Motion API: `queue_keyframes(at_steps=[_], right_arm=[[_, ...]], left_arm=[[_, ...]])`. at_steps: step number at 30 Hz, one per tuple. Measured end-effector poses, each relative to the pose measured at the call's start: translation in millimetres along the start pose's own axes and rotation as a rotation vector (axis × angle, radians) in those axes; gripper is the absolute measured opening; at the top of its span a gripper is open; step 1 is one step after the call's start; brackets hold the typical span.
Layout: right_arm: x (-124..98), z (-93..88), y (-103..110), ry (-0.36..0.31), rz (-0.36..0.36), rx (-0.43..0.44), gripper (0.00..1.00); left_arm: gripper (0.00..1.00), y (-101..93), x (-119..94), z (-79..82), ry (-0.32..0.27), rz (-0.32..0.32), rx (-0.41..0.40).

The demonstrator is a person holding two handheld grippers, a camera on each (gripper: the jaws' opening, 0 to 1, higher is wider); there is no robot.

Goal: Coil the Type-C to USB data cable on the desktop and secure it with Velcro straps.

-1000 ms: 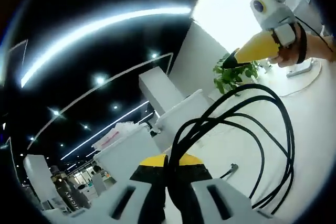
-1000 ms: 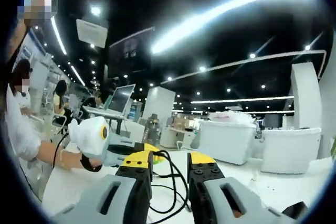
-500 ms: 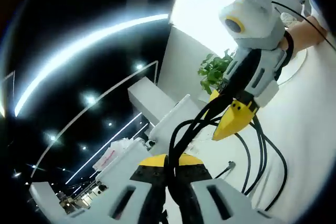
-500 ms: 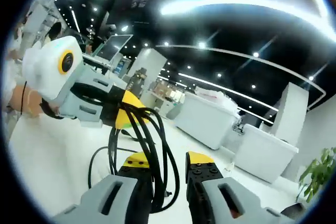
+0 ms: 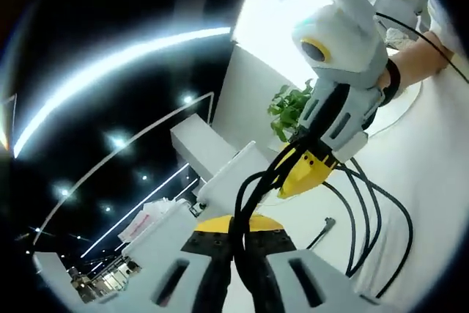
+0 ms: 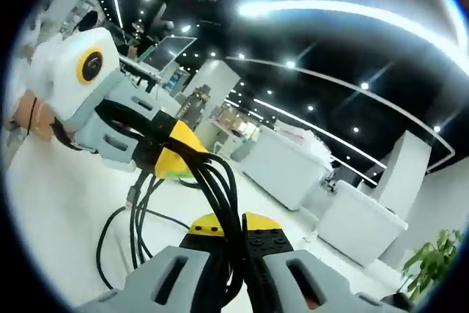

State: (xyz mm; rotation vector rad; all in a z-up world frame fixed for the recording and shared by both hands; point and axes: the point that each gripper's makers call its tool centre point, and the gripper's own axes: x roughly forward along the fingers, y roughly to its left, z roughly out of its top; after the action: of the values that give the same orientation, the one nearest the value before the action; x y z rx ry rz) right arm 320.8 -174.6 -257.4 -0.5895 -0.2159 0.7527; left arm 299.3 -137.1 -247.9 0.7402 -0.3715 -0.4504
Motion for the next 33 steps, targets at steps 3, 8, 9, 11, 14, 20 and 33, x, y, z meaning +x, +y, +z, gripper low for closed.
queue_keyframes(at_steps=[3, 8, 9, 11, 14, 20, 33], right_arm=[[-1, -1.2, 0, 0.006, -0.003, -0.018, 0.04], [-2, -0.4, 1, -0.010, 0.008, -0.032, 0.04], [-2, 0.4, 1, -0.014, 0.011, -0.036, 0.05], [-4, 3.6, 3, -0.035, 0.031, -0.047, 0.04], [-5, 4.9, 7, -0.045, 0.051, -0.032, 0.05], [-3, -0.4, 14, -0.056, 0.076, 0.135, 0.07], [-46, 68.2, -17, -0.495, 0.286, 0.788, 0.23]], left_arm=[[0.11, 1.4, 1, -2.8, 0.003, 0.007, -0.042], [0.18, 3.0, 1, -8.0, 0.006, 0.009, -0.128], [0.18, -1.7, 2, -12.9, 0.025, -0.024, -0.159], [0.17, -8.9, 5, -20.1, 0.052, -0.073, -0.185], [0.08, -6.1, 6, -21.7, 0.052, -0.068, -0.192], [0.05, 2.0, 7, -21.5, 0.053, -0.040, -0.197], [0.05, 22.8, -3, -33.7, 0.103, 0.031, -0.170]])
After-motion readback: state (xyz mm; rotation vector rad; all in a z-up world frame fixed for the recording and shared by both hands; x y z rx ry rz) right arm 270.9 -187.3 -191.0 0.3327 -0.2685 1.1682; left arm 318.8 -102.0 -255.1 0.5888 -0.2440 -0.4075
